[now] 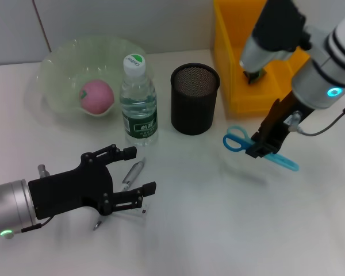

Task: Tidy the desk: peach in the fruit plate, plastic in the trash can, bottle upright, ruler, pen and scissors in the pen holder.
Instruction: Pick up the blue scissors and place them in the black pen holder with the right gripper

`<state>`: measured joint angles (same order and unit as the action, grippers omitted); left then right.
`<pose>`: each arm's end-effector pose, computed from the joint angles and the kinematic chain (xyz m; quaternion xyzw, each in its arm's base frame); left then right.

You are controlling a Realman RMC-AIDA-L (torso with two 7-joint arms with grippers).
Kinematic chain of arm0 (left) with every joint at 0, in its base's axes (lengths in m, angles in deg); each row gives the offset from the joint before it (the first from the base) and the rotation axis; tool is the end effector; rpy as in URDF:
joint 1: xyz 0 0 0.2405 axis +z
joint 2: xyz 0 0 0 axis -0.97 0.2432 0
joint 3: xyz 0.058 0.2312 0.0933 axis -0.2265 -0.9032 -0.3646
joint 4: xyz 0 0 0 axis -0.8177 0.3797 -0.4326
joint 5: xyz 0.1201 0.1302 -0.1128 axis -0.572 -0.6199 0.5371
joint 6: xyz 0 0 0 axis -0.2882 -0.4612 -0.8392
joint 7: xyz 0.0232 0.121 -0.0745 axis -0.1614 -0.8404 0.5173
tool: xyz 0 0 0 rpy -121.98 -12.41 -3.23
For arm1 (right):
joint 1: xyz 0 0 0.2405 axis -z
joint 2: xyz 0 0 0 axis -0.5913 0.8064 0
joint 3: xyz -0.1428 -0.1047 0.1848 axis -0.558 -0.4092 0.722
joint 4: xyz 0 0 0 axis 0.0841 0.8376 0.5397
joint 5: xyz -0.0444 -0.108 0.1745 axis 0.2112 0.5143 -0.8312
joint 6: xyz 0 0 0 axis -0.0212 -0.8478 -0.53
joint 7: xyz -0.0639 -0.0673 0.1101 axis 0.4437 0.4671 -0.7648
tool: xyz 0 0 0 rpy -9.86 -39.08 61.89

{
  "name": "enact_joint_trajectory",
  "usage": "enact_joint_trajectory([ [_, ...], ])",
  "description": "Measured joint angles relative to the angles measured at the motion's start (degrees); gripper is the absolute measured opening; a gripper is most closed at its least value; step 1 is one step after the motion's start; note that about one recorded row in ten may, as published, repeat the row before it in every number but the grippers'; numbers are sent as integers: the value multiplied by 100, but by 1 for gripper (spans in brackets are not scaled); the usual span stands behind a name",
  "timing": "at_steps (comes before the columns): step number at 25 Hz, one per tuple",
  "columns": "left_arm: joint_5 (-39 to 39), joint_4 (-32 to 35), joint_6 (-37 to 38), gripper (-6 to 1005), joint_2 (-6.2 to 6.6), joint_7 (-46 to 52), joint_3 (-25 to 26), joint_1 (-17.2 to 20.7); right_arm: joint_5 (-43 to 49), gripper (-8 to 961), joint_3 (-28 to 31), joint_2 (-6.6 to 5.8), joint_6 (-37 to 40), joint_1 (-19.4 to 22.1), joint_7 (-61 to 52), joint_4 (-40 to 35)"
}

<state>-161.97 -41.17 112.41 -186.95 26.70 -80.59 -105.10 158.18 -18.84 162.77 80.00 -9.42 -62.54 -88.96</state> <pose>-0.2651 0.2979 -0.0530 -0.9406 -0.1168 -0.2910 0.1306 0.1675 0.3814 0.0099 -0.9408 0.2185 -0.2258 0.1273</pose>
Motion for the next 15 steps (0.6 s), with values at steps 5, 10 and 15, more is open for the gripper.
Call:
enact_joint_trajectory([
  [5,0,0,0,824,4,16,0,2,-360,261,466,-1,463,271,196,-789],
  [10,-9,0,0,823,4,75,0,1,-969,263,1165,1,575,589,501,-1504],
  [15,-22,-1,6,822,0,83,0,0,-1810,265,1646,1,-13,854,970,-1423],
])
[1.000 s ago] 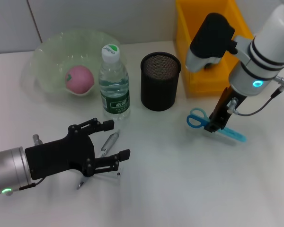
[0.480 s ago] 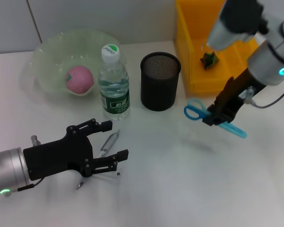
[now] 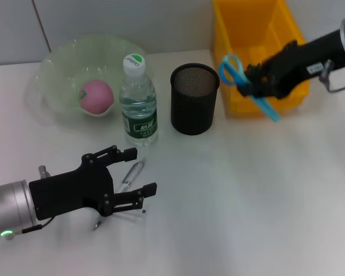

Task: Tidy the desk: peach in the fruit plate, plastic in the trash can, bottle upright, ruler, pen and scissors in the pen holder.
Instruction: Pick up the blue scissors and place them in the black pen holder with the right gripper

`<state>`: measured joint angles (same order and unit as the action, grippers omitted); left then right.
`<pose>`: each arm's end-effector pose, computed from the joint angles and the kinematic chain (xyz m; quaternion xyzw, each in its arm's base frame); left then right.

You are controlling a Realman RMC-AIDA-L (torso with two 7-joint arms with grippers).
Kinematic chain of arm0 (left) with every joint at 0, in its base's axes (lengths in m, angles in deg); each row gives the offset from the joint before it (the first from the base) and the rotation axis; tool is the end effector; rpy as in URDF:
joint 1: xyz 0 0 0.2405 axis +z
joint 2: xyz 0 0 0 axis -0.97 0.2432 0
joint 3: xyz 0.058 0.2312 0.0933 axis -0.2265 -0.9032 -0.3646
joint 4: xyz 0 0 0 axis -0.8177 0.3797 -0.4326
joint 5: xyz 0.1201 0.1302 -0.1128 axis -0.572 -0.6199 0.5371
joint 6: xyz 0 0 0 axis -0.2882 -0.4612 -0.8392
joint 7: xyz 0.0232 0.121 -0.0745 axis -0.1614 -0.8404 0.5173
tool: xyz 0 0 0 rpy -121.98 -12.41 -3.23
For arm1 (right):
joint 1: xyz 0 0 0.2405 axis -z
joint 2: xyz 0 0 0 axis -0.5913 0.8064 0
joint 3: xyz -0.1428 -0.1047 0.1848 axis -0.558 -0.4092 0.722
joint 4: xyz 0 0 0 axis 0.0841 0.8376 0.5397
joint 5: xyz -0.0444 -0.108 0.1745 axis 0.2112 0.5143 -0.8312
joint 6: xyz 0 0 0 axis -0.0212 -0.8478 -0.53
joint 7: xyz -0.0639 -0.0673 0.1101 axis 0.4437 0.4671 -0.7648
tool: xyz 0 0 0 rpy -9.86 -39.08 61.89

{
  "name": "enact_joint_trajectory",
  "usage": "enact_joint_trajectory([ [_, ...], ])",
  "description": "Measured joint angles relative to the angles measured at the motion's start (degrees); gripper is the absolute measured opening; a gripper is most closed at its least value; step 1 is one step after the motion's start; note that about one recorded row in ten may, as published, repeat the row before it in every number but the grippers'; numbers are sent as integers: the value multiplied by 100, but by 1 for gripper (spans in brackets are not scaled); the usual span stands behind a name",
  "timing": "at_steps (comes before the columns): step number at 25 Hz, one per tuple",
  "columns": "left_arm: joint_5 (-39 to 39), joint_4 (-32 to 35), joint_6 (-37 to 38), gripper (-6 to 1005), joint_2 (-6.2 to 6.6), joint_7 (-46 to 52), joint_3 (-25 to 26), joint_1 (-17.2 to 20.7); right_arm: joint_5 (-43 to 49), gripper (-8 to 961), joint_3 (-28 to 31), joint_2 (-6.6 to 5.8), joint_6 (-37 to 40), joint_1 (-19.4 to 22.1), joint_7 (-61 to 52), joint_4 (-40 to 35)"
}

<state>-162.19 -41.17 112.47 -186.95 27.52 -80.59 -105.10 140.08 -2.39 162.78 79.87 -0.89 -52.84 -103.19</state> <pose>-0.2653 0.2974 -0.0533 -0.9403 -0.1231 -0.2909 0.1270 0.1578 0.3771 0.0766 -0.9602 0.1922 0.0011 0.2026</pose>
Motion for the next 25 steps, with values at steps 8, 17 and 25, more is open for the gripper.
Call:
enact_joint_trajectory([
  [8,-5,0,5,820,-3,1,0,0,-1295,269,-47,17,-1479,259,964,1046],
  [17,-13,0,288,818,12,78,0,16,-2458,273,-63,16,-2301,231,2103,2207],
  [25,-13,12,403,817,12,78,0,31,-3435,276,-61,18,-2572,233,2953,2805],
])
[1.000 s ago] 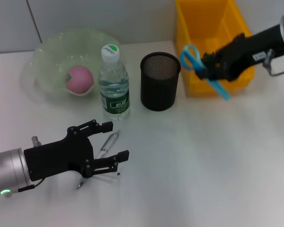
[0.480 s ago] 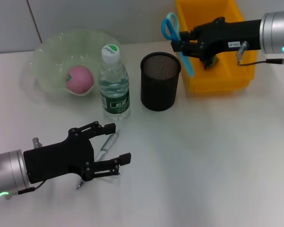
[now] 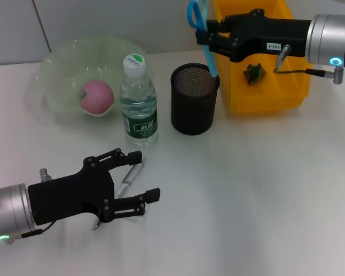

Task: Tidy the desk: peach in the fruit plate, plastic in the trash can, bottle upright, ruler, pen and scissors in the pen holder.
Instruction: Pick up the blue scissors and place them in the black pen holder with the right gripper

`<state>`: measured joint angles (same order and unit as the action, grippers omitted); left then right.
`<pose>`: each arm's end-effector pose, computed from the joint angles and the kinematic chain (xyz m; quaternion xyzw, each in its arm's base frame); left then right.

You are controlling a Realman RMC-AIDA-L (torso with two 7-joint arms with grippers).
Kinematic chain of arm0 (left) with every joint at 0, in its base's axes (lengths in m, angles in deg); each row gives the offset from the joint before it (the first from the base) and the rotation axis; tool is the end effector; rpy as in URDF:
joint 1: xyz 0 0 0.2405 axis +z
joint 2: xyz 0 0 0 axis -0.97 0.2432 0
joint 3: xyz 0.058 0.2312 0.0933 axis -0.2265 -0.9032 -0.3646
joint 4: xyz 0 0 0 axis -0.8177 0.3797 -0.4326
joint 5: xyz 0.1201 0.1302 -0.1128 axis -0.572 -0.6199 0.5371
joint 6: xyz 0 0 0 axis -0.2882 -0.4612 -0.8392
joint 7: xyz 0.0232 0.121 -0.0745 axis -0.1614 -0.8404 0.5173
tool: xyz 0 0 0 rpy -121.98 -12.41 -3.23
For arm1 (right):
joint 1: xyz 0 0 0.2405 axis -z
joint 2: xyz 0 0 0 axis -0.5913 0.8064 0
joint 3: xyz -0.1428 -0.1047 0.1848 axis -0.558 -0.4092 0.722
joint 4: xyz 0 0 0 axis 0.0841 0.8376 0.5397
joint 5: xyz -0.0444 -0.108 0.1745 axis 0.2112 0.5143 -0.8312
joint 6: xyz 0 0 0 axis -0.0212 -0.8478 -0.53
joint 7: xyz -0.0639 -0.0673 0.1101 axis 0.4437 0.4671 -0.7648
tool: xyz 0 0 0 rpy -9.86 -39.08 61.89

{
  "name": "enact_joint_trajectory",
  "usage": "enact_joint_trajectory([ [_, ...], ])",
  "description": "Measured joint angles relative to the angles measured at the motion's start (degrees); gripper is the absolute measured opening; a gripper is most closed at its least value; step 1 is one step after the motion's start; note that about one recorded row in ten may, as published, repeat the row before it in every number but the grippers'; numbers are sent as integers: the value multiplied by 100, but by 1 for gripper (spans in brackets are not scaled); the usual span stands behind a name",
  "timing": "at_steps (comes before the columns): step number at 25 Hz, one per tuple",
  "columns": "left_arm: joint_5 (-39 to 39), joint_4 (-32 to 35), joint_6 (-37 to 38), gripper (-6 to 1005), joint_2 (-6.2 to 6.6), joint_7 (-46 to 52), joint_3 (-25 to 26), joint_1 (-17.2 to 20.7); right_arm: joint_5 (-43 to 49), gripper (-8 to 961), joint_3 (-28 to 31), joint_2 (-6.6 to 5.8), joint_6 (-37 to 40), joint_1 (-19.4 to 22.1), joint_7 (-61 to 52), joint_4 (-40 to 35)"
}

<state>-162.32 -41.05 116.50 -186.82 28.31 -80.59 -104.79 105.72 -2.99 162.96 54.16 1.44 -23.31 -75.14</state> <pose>-0.2603 0.2897 -0.0500 -0.9368 -0.1198 -0.3125 0.1019 0.1813 0.4114 0.0347 -0.9183 0.1559 0.2470 0.2673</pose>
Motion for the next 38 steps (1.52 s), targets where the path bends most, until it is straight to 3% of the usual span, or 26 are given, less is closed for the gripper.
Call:
enact_joint_trajectory([
  [18,41,6,-27,813,0,168,62,-6,-2118,285,6,9,-328,-93,3171,2093],
  [38,53,79,-85,809,0,420,62,-49,-2531,294,-4,26,-949,-447,4182,3323],
])
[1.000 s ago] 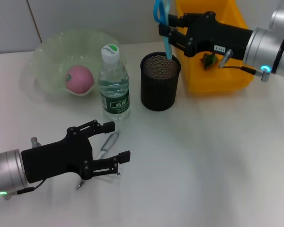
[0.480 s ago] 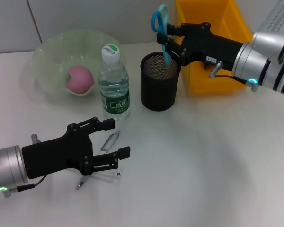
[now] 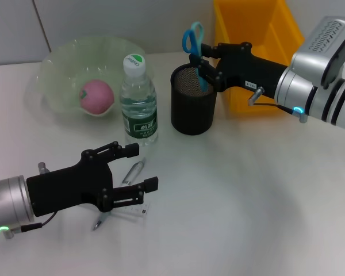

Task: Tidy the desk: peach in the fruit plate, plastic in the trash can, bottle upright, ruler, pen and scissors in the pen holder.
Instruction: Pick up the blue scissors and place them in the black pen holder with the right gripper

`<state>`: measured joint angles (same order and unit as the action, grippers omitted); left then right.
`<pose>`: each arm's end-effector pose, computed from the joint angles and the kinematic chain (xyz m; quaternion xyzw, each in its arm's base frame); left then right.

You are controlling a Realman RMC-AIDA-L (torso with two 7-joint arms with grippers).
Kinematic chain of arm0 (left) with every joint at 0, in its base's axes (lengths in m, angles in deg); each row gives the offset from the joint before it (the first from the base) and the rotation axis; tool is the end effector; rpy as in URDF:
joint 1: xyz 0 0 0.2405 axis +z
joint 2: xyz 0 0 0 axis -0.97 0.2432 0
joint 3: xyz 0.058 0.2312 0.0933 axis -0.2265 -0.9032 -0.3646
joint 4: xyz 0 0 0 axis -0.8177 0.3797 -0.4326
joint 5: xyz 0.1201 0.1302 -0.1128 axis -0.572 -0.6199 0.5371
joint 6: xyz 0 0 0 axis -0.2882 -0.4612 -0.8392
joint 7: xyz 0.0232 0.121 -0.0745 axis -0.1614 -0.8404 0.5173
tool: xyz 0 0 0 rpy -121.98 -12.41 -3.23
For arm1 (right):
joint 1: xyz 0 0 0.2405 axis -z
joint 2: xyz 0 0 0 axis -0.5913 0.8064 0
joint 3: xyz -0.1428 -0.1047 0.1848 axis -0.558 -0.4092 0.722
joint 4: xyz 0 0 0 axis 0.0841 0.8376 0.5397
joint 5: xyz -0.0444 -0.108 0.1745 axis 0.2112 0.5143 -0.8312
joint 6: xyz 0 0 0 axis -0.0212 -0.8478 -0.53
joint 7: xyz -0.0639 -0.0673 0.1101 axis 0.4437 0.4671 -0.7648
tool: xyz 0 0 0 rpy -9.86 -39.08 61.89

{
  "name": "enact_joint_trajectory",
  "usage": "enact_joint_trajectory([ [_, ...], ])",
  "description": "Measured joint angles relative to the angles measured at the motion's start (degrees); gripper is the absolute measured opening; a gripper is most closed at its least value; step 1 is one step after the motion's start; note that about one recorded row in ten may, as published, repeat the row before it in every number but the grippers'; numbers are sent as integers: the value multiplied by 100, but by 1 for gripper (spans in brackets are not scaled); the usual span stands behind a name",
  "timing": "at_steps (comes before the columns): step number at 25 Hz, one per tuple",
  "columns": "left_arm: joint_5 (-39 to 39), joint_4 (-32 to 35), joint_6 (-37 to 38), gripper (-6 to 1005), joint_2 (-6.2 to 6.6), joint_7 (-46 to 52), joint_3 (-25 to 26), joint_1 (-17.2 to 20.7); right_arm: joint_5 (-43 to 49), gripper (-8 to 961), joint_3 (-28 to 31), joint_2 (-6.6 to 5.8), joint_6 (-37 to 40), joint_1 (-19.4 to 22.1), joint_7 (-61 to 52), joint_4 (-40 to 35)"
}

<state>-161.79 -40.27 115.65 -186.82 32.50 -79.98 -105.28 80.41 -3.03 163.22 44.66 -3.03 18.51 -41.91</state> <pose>-0.2578 0.2973 -0.0467 -0.9311 -0.1480 -0.3166 0.1043 0.2284 0.4077 -0.0333 -0.8875 0.1321 0.2707 0.3487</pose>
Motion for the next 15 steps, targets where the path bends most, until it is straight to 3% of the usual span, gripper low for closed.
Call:
enact_joint_trajectory([
  [12,1,-3,0,806,0,17,0,0,59,299,-13,-7,44,47,-91,70],
  [15,1,-3,8,806,0,25,7,13,63,404,-12,-12,56,50,-186,66],
])
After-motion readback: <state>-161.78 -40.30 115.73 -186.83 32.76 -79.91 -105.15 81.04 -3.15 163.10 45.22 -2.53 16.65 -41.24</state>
